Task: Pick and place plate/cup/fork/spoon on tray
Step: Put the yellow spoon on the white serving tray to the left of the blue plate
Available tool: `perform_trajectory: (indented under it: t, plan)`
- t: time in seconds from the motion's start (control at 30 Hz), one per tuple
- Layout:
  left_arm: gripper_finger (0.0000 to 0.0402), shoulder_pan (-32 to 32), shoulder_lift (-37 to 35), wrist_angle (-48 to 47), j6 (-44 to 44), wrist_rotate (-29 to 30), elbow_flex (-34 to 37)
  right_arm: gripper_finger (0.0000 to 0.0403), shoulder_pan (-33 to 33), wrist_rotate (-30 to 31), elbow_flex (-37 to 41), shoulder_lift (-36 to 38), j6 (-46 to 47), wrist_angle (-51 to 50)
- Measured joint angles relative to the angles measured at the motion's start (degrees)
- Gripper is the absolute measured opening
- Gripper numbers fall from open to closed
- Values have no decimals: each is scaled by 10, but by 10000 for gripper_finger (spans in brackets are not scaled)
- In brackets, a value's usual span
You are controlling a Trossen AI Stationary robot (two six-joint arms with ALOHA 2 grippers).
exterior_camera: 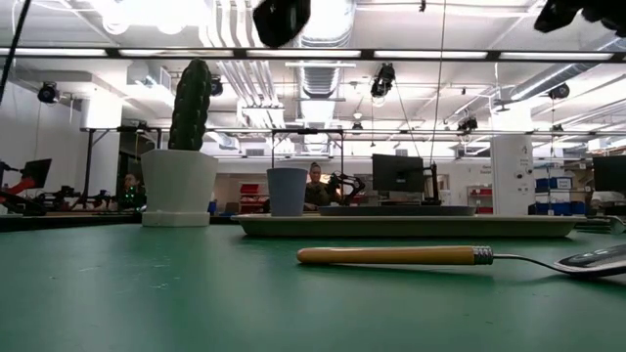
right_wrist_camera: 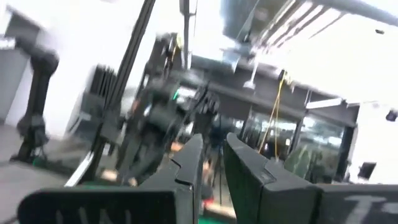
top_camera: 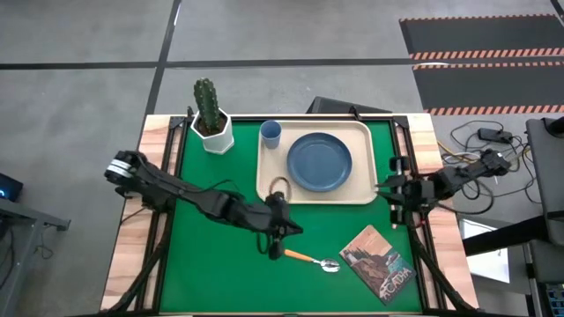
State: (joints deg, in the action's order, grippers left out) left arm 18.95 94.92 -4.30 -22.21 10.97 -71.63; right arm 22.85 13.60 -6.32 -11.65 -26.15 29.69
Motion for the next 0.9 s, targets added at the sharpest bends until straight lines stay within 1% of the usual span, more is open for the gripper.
perform_trajectory:
  t: [0.07, 0.17, 0.27, 0.4, 0.57, 0.77, 0.83, 0.9]
  plan:
    - [0, 5, 38, -29, 0, 0, -21, 52, 0, 0, 0, 5, -5, -5]
    - [0, 14, 94, -23, 0, -2, -49, 52, 0, 4, 1, 8, -9, -13]
    - [0, 20, 147, -19, 0, -2, -92, 52, 0, 21, 1, 8, -9, -10]
    - [0, 26, 200, -28, 11, -4, -137, 52, 0, 36, 1, 8, -12, -14]
    - [0, 27, 229, -46, 4, -4, -140, 52, 0, 36, 1, 7, -17, -13]
    - [3, 35, 258, -32, -15, -29, -123, 52, 0, 36, 1, 7, -17, -15]
    - [16, 36, 269, -21, -15, -30, -124, 52, 0, 36, 1, 7, -18, -15]
    - [38, 36, 276, -14, -15, -29, -124, 52, 0, 36, 1, 7, -18, -16]
